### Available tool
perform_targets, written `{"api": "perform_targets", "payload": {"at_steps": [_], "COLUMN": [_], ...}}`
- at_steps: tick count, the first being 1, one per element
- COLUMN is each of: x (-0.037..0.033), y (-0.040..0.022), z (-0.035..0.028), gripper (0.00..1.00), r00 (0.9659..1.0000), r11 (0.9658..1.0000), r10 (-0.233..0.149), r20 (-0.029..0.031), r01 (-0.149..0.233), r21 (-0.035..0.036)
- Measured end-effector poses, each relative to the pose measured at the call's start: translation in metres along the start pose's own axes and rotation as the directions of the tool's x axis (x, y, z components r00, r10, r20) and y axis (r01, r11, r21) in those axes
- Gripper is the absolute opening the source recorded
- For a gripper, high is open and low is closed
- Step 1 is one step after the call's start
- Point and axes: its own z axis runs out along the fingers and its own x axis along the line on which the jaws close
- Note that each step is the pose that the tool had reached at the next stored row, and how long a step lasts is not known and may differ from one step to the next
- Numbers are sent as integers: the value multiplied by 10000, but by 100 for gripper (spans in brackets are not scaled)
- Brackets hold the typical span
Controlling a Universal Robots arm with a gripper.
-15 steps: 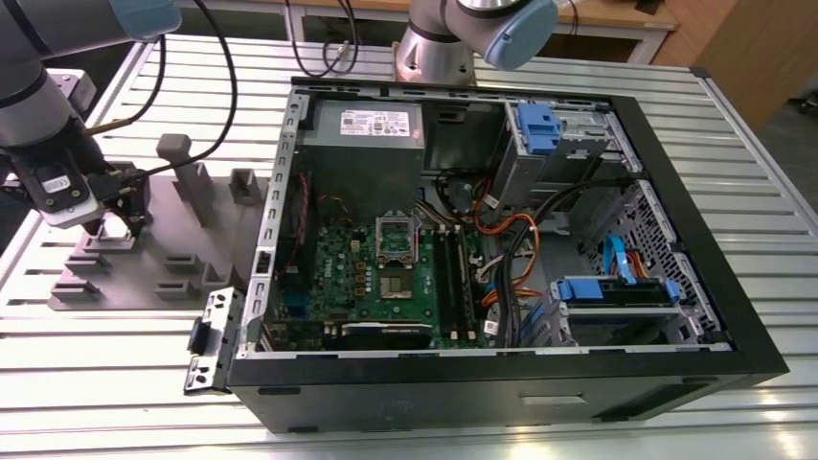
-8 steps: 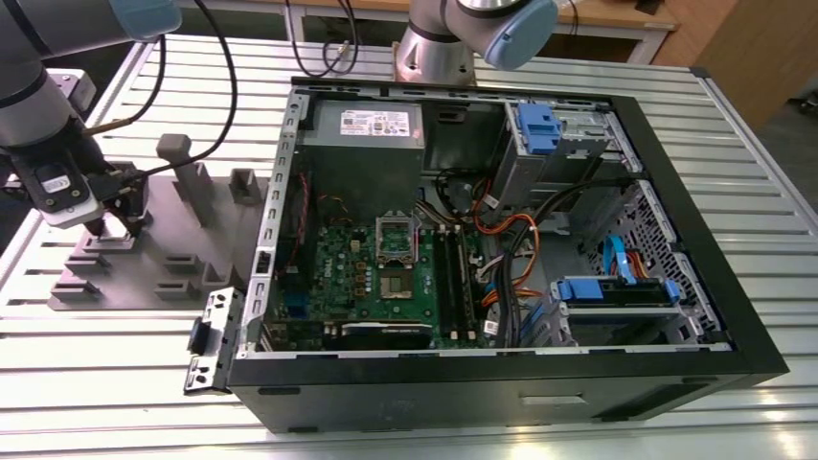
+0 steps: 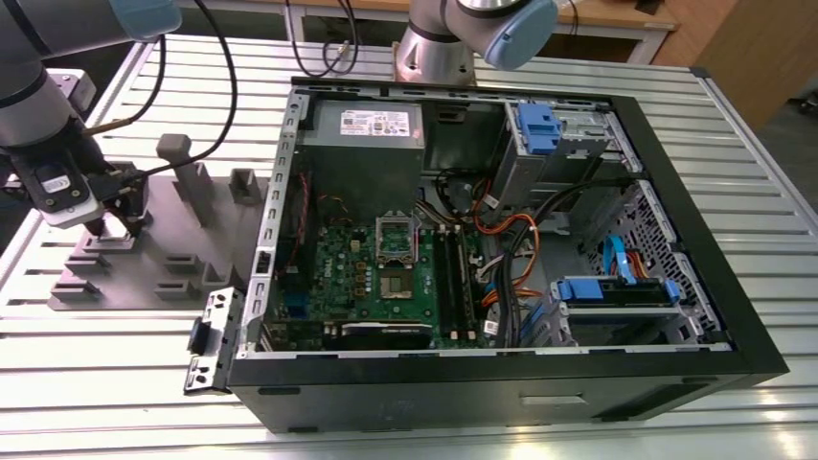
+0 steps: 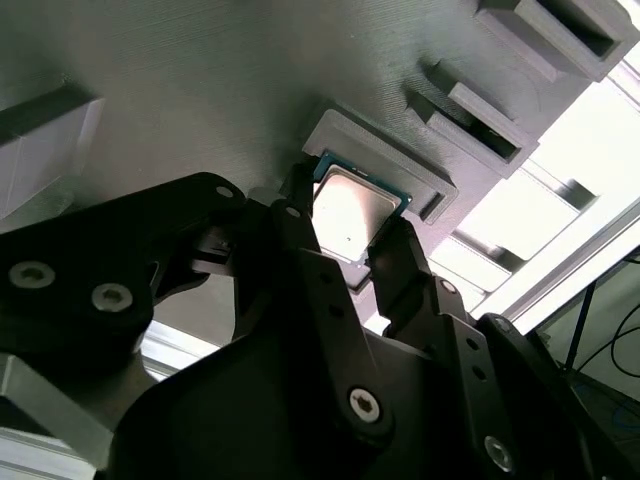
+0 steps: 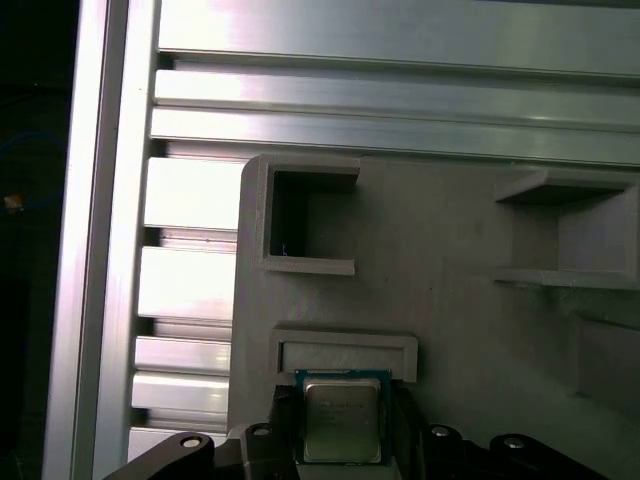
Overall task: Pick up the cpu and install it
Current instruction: 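Pick up the cpu and move it towards the insertion slot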
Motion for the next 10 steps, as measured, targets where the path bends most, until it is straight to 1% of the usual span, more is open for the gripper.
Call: {"api": "perform_targets", "payload": {"at_steps": [3,4,10], "x": [0,0,0], "y": [0,0,1], "z": [1,1,-16], "gripper": [48,55,55], "r00": [10000,10000,10000], "r11": [10000,10000,10000], "r10": [-1,-1,-2], "r20": [1,1,3], "r01": [1,1,2], "r21": [0,-1,-9]}}
